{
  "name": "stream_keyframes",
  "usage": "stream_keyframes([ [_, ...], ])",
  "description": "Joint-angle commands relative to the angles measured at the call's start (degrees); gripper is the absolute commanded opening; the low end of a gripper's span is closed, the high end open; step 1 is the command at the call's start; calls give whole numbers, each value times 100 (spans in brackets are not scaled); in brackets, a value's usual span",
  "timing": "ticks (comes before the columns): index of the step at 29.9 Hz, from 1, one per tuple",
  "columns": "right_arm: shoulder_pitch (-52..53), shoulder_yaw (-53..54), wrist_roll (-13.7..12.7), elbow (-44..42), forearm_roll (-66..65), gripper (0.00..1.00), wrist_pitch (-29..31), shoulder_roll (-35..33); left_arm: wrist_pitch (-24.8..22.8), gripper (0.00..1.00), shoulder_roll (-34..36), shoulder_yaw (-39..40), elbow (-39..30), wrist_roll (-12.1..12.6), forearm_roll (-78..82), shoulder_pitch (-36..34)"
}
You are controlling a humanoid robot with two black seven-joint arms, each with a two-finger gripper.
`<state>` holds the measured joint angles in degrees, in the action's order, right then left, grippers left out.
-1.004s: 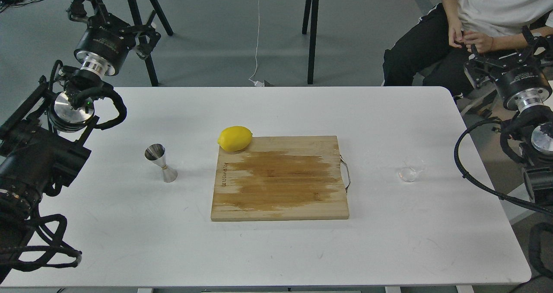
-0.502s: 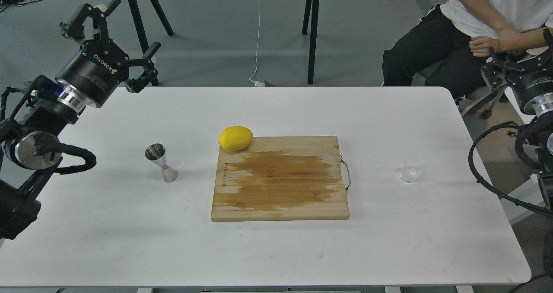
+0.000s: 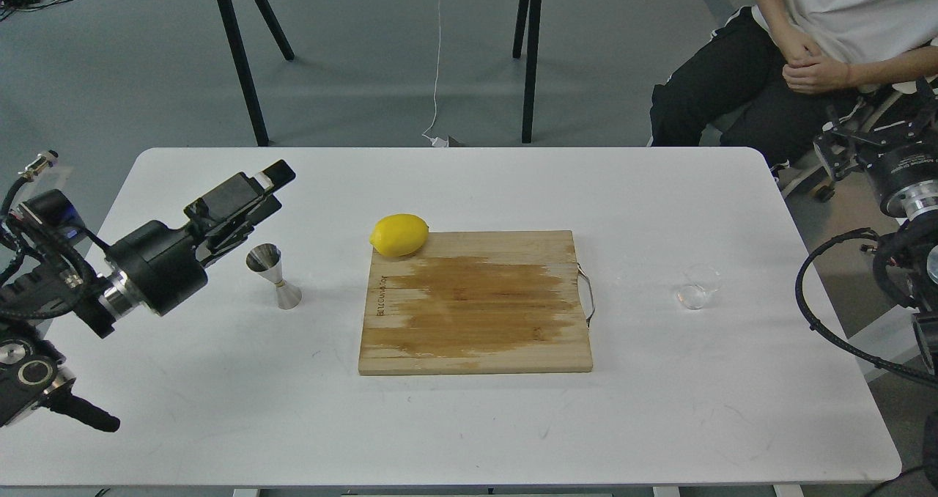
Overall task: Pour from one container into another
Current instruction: 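Lower the left gripper toward the steel jigger beside the board, then close the left gripper around the steel jigger and lift it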
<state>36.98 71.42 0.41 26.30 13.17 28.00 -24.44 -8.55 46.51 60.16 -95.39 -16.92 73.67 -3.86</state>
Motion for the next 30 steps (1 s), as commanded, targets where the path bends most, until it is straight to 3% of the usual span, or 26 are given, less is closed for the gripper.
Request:
stream_keyframes([
  [1, -15, 48, 3, -2, 1, 100, 0, -8, 572, 94, 95, -74, 38, 4, 1391, 376],
  [6, -15, 48, 3, -2, 1, 100, 0, 62, 1679, 94, -37, -127, 1055, 4, 4099, 667],
  [9, -15, 48, 3, -2, 1, 100, 0, 71, 2285, 93, -361, -495, 2329, -5, 4883, 518],
  [12, -6, 48, 3, 7, 1, 100, 0, 71, 2796, 92, -678, -890, 3033, -5, 5133, 132],
  [18, 2, 48, 3, 16, 1, 100, 0, 71, 2990, 88, -977, -1673, 3528, 39, 5133, -361],
  [25, 20, 127, 3, 16, 1, 100, 0, 36, 3034, 86, -1697, -1876, 4669, 4, 5133, -985],
  [30, 38, 153, 3, 16, 1, 100, 0, -8, 3113, 80, -1909, -1920, 4943, 4, 5133, -1135],
])
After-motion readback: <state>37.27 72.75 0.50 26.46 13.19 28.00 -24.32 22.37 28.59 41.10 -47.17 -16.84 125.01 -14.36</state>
